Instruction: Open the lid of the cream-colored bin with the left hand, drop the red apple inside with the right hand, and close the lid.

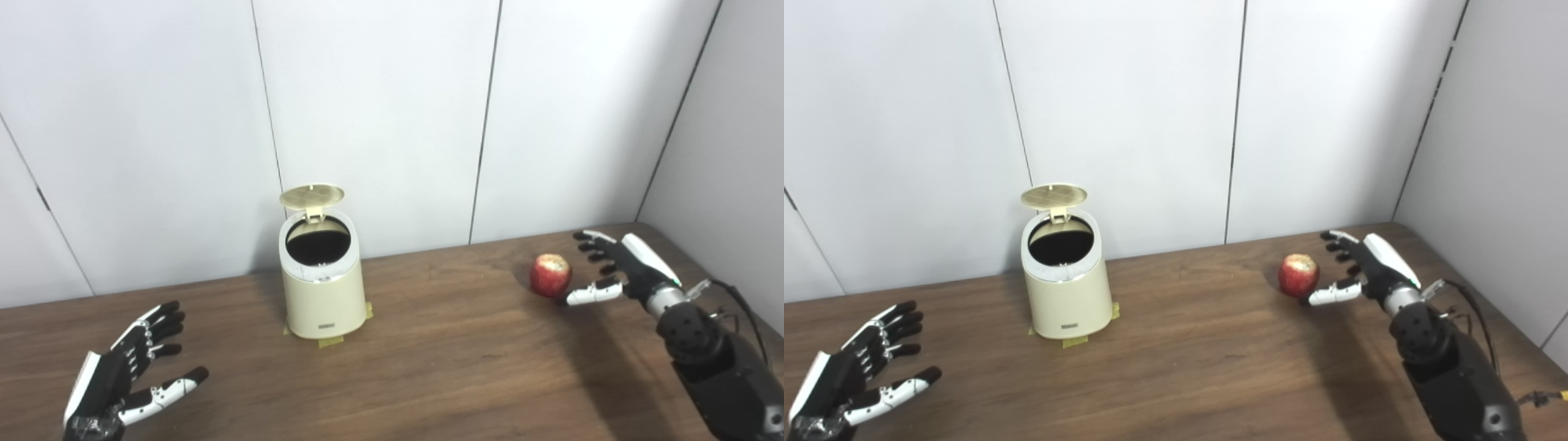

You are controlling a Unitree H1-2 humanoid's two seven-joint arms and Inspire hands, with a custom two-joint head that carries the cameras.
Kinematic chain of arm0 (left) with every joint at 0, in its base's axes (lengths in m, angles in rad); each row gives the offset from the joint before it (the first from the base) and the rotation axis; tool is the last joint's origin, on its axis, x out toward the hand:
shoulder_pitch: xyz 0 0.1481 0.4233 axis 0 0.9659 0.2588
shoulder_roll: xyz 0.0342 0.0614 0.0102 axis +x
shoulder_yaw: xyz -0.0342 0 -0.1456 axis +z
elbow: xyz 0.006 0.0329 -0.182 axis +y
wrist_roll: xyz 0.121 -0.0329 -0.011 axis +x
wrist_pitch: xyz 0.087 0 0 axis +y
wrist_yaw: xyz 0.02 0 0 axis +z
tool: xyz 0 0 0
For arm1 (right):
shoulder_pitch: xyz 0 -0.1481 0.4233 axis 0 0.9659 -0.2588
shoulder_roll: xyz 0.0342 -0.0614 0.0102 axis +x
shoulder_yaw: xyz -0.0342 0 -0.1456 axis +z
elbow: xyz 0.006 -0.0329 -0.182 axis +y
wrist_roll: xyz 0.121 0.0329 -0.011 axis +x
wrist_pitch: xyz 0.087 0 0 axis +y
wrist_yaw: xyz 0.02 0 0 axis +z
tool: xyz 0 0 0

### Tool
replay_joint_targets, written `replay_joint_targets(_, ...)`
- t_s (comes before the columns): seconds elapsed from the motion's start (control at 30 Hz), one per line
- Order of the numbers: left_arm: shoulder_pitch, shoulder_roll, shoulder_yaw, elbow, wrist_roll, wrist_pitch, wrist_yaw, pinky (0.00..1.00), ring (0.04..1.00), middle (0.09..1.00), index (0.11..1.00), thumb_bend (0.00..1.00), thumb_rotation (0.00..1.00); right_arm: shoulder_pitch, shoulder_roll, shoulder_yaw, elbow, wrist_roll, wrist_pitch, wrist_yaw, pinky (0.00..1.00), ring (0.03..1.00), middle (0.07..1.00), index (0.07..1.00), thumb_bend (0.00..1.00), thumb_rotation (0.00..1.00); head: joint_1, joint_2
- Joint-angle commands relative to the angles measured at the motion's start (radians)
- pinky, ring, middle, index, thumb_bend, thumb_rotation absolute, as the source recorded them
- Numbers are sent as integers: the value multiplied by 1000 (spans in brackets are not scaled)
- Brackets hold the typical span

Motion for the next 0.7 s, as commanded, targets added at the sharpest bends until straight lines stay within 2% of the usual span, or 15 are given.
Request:
replay_joint_targets(0.0,-36,12,8,-40,-9,0,1,742,846,851,884,656,0,-60,-36,7,-1,-31,-22,-36,753,825,818,871,993,338,-3,1)
replay_joint_targets(0.07,-36,14,7,-45,-9,4,2,758,849,856,887,648,0,-65,-33,19,14,-40,-20,-44,733,802,801,866,981,340,-5,2)
replay_joint_targets(0.2,-35,15,7,-52,-13,11,-1,767,850,859,895,652,0,-83,-18,34,73,-46,-31,-69,614,714,774,865,968,369,-3,3)
replay_joint_targets(0.37,-33,19,2,-60,5,9,2,753,838,846,882,646,0,-101,-7,50,139,-30,-87,-95,729,792,797,854,923,334,1,6)
replay_joint_targets(0.47,-31,18,2,-68,7,21,2,748,836,844,880,652,0,-112,-1,60,173,-30,-110,-108,686,769,788,850,900,311,2,8)
replay_joint_targets(0.67,-26,13,-1,-83,10,35,6,727,829,842,872,652,0,-137,9,98,216,-62,-108,-140,696,761,764,840,899,330,2,9)
